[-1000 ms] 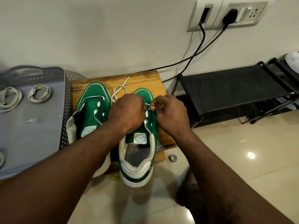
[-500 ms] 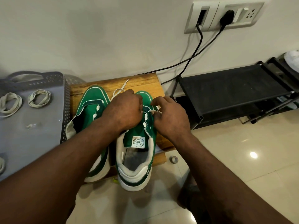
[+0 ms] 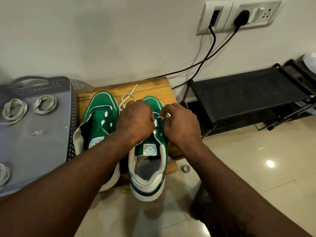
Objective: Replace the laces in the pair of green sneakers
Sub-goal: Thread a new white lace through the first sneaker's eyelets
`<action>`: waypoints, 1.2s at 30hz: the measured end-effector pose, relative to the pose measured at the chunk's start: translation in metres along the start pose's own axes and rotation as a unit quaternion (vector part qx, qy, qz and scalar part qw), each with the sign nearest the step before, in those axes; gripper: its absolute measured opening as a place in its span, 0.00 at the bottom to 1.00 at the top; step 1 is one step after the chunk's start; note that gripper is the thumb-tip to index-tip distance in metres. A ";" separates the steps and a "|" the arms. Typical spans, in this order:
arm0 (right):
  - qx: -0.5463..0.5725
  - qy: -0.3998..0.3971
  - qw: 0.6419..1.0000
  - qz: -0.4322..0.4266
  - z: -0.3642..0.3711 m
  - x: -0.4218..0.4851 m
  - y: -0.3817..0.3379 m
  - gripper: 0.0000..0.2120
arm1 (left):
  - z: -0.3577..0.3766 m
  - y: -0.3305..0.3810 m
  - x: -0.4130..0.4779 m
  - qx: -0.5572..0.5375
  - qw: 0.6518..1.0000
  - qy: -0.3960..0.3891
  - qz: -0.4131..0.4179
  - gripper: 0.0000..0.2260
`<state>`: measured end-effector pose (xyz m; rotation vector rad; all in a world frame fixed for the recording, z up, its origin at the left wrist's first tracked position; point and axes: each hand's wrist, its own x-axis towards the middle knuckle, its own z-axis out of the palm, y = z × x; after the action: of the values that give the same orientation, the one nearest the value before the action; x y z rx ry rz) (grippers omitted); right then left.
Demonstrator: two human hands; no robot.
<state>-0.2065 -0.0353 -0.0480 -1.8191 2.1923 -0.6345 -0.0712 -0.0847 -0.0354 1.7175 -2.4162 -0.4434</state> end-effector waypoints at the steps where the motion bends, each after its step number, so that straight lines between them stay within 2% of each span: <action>1: 0.001 -0.001 1.000 -0.001 0.000 -0.001 -0.001 0.10 | 0.000 0.001 0.000 0.032 0.999 -0.009 0.012 0.05; 6: -0.014 -0.023 1.000 -0.011 -0.003 -0.003 -0.005 0.17 | -0.005 -0.003 0.009 0.082 0.993 -0.065 0.055 0.09; 8: -0.022 -0.026 0.999 -0.014 -0.003 -0.003 -0.006 0.17 | -0.012 -0.005 0.014 0.091 0.988 -0.100 0.068 0.07; 11: -0.024 -0.020 0.999 -0.018 -0.001 -0.003 -0.006 0.17 | -0.028 -0.010 0.017 0.045 0.990 -0.125 0.054 0.03; 15: -0.016 -0.023 1.000 -0.013 0.001 -0.004 -0.006 0.18 | -0.045 -0.020 0.021 0.006 0.994 -0.102 0.037 0.03; 18: -0.001 0.020 1.000 -0.006 -0.004 -0.001 -0.003 0.16 | -0.050 -0.023 0.019 -0.027 0.994 -0.097 0.030 0.04; 20: 0.086 0.015 0.996 0.012 -0.011 0.000 -0.001 0.14 | -0.046 -0.021 0.016 -0.035 0.992 -0.115 0.032 0.05; 22: 0.226 -0.078 0.969 0.058 -0.017 0.000 -0.002 0.16 | -0.039 -0.018 0.014 -0.020 0.992 -0.115 0.037 0.06; 23: 0.251 -0.130 0.957 0.067 -0.017 -0.002 -0.003 0.18 | -0.035 -0.017 0.014 -0.005 0.993 -0.110 0.042 0.06; 26: 0.173 -0.190 0.966 0.015 -0.014 -0.007 -0.005 0.26 | -0.026 -0.016 0.012 0.039 0.995 -0.073 0.049 0.04; 29: 0.105 -0.170 0.980 -0.010 -0.014 -0.012 -0.013 0.30 | -0.021 -0.015 0.011 0.069 0.996 -0.042 0.041 0.01; 31: 0.074 -0.123 0.990 -0.005 -0.015 -0.015 -0.020 0.28 | -0.019 -0.014 0.011 0.087 0.995 -0.043 0.037 0.02; 33: 0.050 -0.093 0.994 -0.010 -0.016 -0.016 -0.027 0.22 | -0.016 -0.014 0.011 0.105 0.993 -0.044 0.040 0.04; 36: 0.031 -0.094 0.995 -0.007 -0.017 -0.014 -0.030 0.15 | -0.014 -0.013 0.009 0.145 0.986 -0.044 0.063 0.07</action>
<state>-0.1848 -0.0225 -0.0201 -1.7865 2.0166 -0.5063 -0.0589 -0.0994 -0.0264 1.6649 -2.7483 -0.1584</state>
